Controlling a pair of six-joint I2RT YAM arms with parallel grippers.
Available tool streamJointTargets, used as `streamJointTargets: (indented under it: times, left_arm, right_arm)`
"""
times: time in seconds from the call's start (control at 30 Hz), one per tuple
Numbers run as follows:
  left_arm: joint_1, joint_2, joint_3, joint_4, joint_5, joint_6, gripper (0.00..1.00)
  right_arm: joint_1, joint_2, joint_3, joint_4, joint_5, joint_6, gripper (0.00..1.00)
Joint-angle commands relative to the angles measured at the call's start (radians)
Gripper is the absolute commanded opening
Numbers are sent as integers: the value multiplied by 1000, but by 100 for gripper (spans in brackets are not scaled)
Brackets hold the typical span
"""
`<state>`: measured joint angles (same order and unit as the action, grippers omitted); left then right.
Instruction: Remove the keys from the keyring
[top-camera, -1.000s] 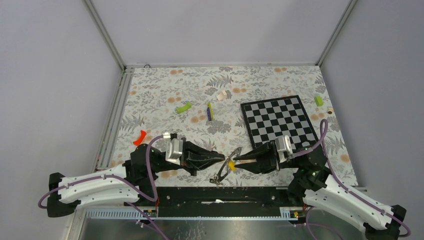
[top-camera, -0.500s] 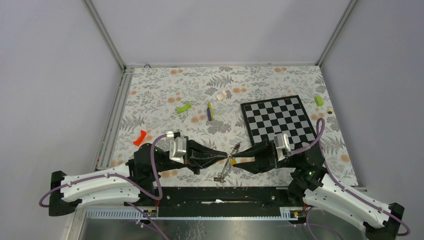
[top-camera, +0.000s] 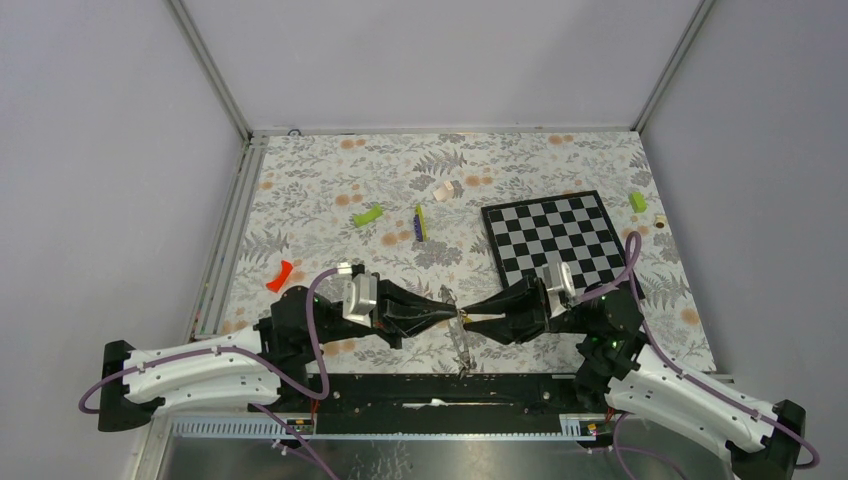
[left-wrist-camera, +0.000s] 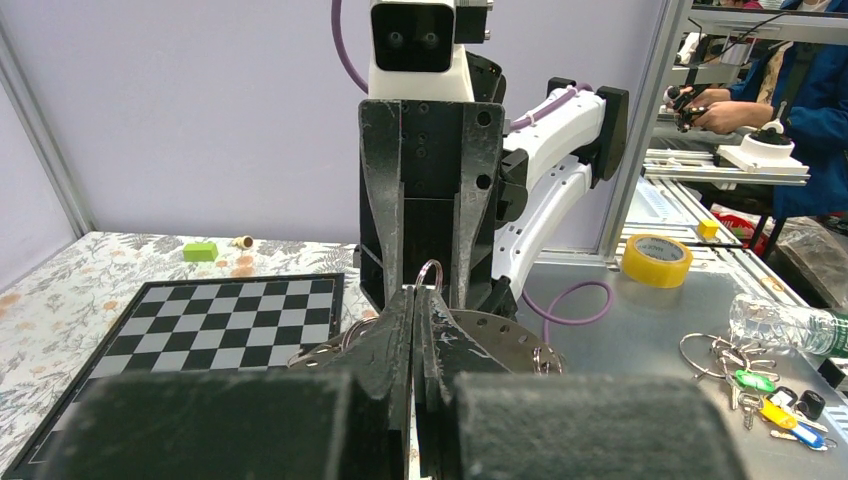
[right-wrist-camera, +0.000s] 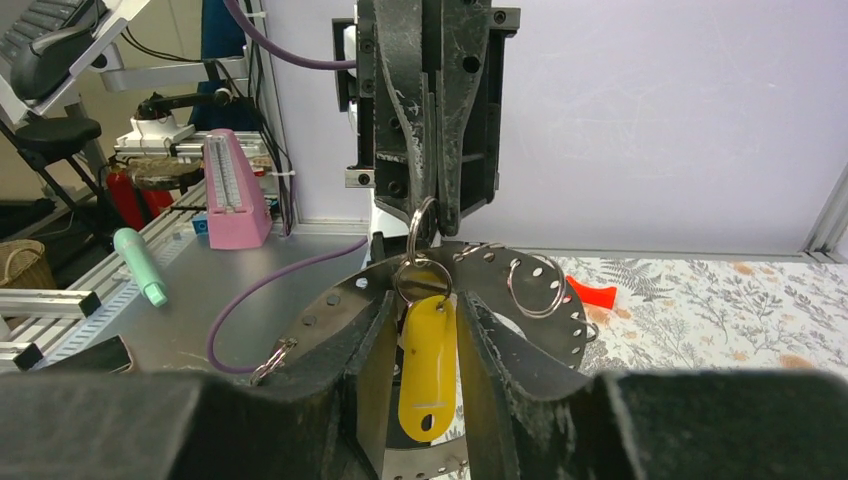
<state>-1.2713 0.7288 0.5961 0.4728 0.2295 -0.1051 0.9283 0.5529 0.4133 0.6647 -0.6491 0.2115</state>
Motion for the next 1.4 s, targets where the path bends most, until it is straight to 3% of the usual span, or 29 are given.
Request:
streamJointTargets:
  times: [0.0, 0.2, 0.63, 1.0, 1.37]
  left_arm:
    - [-3, -12, 48, 89, -14, 8, 0]
    - [-3, -14, 47, 93, -15, 8, 0]
    - [-3, -25, 40, 94, -18, 5, 0]
    - [-3, -16, 46, 68, 30, 12, 0]
    - [-3, 26, 90, -16, 94, 32, 0]
  right_arm:
    - [1, 7, -5, 60, 17, 24, 35]
    - [1, 5, -13, 63, 16, 31, 33]
    - [1, -21, 3, 32, 20, 5, 5]
    - [1, -83, 26, 16, 51, -5, 4]
    - [1, -67, 111, -113, 30, -7, 2]
